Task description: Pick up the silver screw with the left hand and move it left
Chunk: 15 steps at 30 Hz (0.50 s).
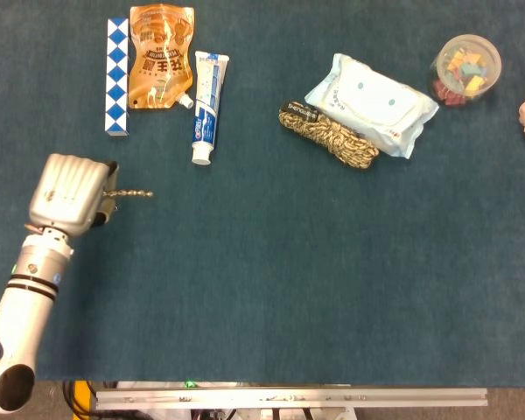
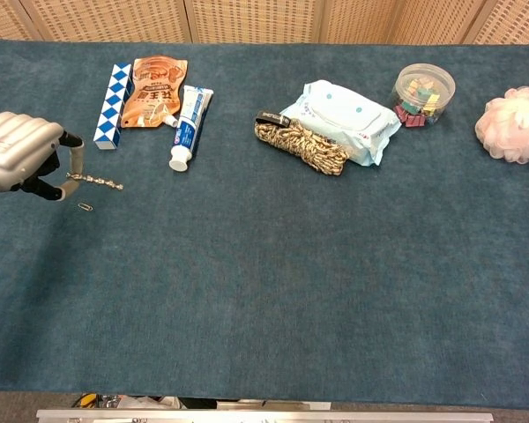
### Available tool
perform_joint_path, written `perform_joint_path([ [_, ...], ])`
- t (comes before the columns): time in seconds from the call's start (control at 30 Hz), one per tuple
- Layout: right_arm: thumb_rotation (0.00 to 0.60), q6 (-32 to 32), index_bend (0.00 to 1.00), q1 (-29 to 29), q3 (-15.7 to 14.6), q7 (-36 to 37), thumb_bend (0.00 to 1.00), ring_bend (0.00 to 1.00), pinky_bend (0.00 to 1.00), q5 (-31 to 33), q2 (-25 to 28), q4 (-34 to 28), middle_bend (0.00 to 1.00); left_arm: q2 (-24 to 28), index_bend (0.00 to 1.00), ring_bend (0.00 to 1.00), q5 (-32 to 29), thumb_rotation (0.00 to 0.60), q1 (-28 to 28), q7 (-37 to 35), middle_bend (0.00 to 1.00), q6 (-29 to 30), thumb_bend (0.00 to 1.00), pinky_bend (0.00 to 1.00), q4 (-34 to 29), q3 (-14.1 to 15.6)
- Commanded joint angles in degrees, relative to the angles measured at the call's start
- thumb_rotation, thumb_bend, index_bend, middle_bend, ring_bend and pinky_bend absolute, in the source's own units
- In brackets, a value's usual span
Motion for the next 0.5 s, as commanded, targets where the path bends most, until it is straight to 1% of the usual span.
perform_joint_path([
  [0.03,0.600,-0.4,0.44,0.2,-0.1,-0.1,0.21,0.33,0.38,0.0,-0.2,0.0,0.43,-0.3,0.59,1.00,0.0,0.600,0.7,0.2,1.00,0.4,0.37,0.98,1.3,0.2],
  [0.5,0.600,-0.3,0.44,0.4,-0.3,-0.3,0.21,0.33,0.38,-0.6,-0.1,-0.4,0.43,0.7,0.59,1.00,-1.1,0.600,3.2,-1.1,1.00,-0.2,0.37,0.98,2.8,0.0],
])
